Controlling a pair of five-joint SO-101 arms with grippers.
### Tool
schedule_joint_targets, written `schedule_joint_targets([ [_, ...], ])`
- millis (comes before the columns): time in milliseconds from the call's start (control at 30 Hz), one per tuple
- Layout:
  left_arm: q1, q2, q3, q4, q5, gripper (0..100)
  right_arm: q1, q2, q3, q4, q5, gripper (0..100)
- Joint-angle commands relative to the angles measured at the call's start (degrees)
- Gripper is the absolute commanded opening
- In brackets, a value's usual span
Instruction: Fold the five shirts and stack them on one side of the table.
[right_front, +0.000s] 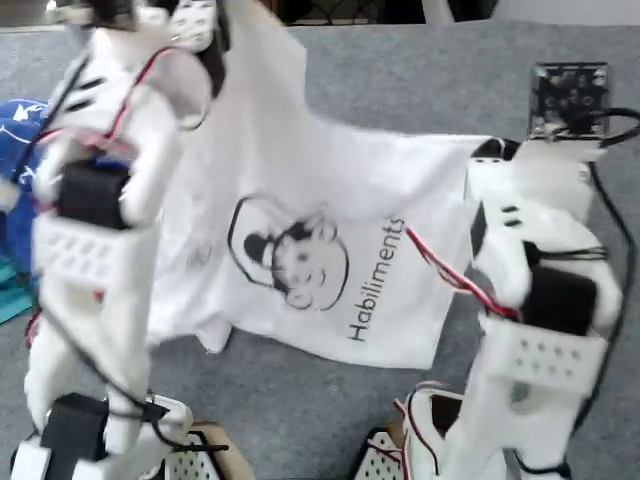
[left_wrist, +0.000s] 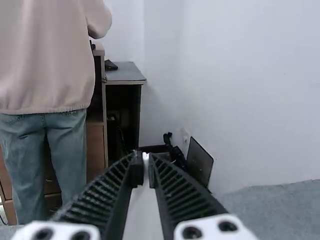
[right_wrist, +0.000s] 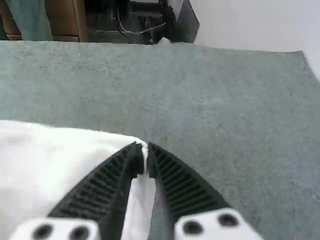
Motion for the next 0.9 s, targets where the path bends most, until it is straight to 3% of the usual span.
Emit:
schedule_joint_targets([
  [0,0.0,7.0,4.5,-14.4,-2.3,3,0.4,0.9,11.5,-17.2,-0.4,1.5],
  [167,0.0,20.8,2.3,-19.7,-2.3,3,1.7,9.2,21.4,-35.7,-3.3,1.5],
  [367,0.0,36.0,-12.1,-20.4,-2.3,3,4.4,25.5,21.3,-51.7,-5.1,1.5],
  [567,-1.0,45.4,-24.8,-18.7,-2.5,3,4.5,36.5,11.8,-52.0,-5.1,1.5],
  [700,-1.0,46.9,-31.9,-8.6,-2.5,3,4.0,36.5,8.4,-48.8,-5.0,1.5],
  [867,-0.9,46.8,-35.6,-0.1,-2.4,3,4.0,33.7,6.5,-37.5,-4.0,1.7],
])
